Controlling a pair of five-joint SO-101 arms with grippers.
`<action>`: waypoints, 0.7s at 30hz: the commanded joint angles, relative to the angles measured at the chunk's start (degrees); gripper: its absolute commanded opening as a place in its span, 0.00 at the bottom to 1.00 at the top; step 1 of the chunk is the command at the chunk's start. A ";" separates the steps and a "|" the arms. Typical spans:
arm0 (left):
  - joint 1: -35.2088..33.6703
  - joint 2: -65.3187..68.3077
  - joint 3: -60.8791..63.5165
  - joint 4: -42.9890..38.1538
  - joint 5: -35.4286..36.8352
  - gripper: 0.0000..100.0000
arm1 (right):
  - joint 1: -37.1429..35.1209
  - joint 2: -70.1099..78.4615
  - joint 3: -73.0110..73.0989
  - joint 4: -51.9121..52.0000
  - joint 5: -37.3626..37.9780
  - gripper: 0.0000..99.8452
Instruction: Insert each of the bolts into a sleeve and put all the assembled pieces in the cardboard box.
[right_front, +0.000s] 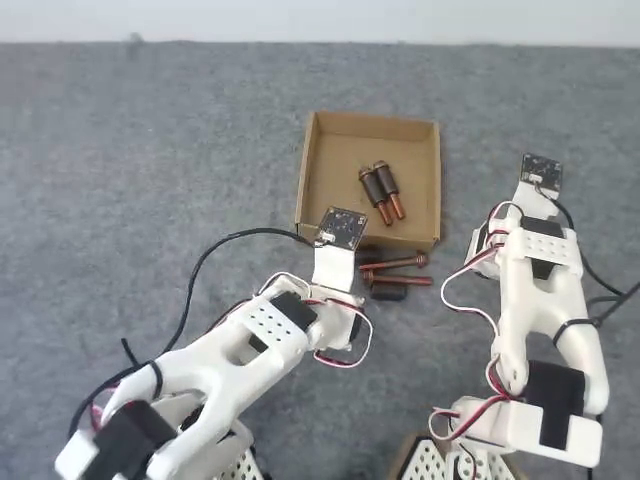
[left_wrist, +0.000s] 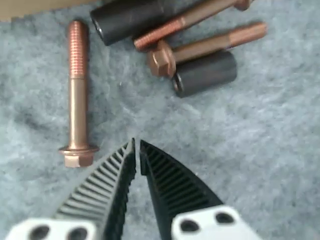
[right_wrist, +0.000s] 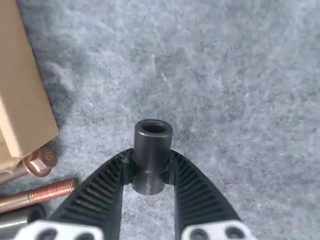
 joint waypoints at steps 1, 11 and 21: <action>-4.48 -0.26 -3.03 0.09 0.88 0.01 | 0.13 -0.48 -1.93 -0.57 -0.44 0.01; -10.81 0.00 -3.30 1.32 0.88 0.01 | 0.13 -0.31 -1.93 -0.66 -0.44 0.01; -13.89 -3.34 -4.44 1.49 0.97 0.01 | -0.13 -0.22 -1.93 -0.84 -0.44 0.01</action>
